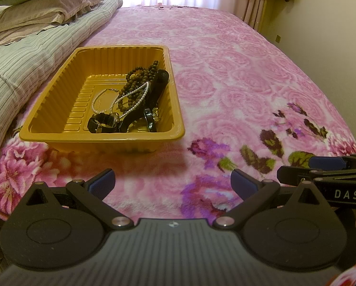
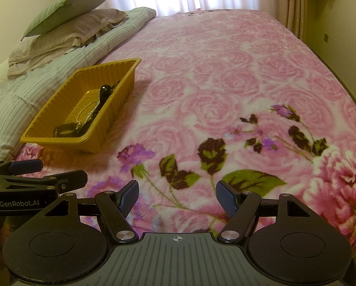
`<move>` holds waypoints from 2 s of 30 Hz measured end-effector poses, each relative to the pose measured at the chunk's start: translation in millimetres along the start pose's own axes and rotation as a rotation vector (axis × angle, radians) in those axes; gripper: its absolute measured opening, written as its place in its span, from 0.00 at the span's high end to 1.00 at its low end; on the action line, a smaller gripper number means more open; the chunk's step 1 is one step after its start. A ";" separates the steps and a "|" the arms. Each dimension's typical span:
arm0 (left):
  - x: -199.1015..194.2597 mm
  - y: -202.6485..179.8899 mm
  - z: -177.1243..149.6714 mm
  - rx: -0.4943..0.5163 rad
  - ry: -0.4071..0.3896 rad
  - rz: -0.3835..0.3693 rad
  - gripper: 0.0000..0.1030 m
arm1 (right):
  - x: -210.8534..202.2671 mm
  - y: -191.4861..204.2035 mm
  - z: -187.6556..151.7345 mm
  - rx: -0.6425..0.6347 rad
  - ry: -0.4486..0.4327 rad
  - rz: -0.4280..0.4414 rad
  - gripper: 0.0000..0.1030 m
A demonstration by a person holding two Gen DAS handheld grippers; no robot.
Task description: Organize jewelry
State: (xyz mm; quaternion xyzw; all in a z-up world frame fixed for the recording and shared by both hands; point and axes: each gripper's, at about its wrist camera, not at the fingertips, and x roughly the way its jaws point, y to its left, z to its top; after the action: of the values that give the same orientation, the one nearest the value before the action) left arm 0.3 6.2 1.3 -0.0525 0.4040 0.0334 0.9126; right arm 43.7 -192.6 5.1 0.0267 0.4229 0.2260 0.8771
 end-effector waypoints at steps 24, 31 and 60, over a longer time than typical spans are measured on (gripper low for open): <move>0.2 0.0 0.1 0.000 0.000 0.000 0.01 | 0.1 0.4 0.1 -0.001 0.000 0.001 0.31; -0.2 -0.5 1.3 -0.001 0.000 0.003 0.01 | -0.1 -0.3 0.2 -0.001 0.002 0.003 0.31; 9.8 -21.9 10.3 0.017 -0.008 0.006 0.01 | -6.6 -28.3 8.4 0.011 0.004 0.000 0.31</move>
State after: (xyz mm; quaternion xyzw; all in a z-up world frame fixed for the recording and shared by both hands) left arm 16.7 -14.0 2.5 -0.0432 0.4010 0.0329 0.9145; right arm 57.1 -219.5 8.6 0.0313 0.4258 0.2238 0.8762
